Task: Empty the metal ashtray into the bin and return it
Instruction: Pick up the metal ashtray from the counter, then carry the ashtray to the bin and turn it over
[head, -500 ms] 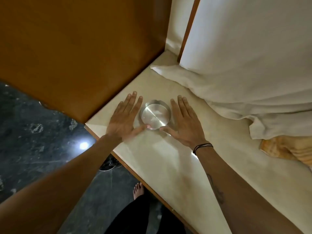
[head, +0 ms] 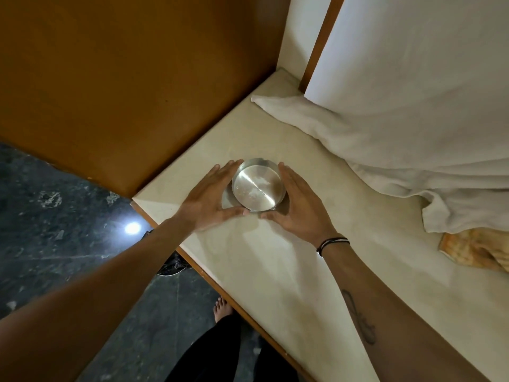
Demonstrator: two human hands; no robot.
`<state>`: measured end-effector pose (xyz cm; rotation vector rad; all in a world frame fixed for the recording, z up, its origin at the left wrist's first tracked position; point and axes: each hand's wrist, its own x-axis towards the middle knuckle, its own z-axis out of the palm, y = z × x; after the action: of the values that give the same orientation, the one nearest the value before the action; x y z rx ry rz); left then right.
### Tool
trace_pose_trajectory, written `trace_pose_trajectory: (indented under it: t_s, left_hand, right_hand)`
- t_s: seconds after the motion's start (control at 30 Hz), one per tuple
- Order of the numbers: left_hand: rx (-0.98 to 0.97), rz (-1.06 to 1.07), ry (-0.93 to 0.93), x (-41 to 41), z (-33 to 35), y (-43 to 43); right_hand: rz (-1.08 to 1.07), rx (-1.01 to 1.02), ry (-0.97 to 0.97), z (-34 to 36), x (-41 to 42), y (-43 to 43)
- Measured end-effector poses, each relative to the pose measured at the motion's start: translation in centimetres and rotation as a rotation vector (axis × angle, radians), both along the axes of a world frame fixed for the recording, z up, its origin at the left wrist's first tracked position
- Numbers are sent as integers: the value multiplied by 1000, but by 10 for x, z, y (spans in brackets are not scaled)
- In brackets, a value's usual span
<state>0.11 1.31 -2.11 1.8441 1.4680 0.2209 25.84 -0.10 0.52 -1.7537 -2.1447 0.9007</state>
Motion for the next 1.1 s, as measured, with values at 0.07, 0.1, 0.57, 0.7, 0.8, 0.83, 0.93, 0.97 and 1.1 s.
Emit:
trace_pose_trajectory:
  t_s: [0.07, 0.1, 0.57, 0.7, 0.8, 0.83, 0.93, 0.97, 1.1]
  left_hand:
    - [7, 25, -46, 2, 7, 1]
    - [12, 36, -79, 1, 11, 2]
    - [46, 228, -555, -26, 63, -86]
    - [4, 347, -579, -43, 80, -125]
    - [-25, 439, -602, -51, 83, -149]
    - [-29, 458, -613, -53, 81, -157]
    - [-38, 491, -628, -62, 74, -180]
    - [-36, 509, -634, -66, 71, -187]
    - [-15, 585, -659, -86, 57, -222]
  right_hand:
    - [-32, -18, 58, 4, -2, -1]
    - [-48, -23, 86, 6, -3, -2]
    - [-1, 233, 303, 39, -29, -78]
    - [-6, 113, 481, 49, -45, -102]
    - [-19, 48, 597, 51, -52, -119]
    - [-27, 26, 632, 50, -54, -125]
    - [-24, -39, 690, 45, -63, -144]
    - [-21, -53, 700, 42, -67, -149]
    - [-17, -118, 711, 33, -96, -170]
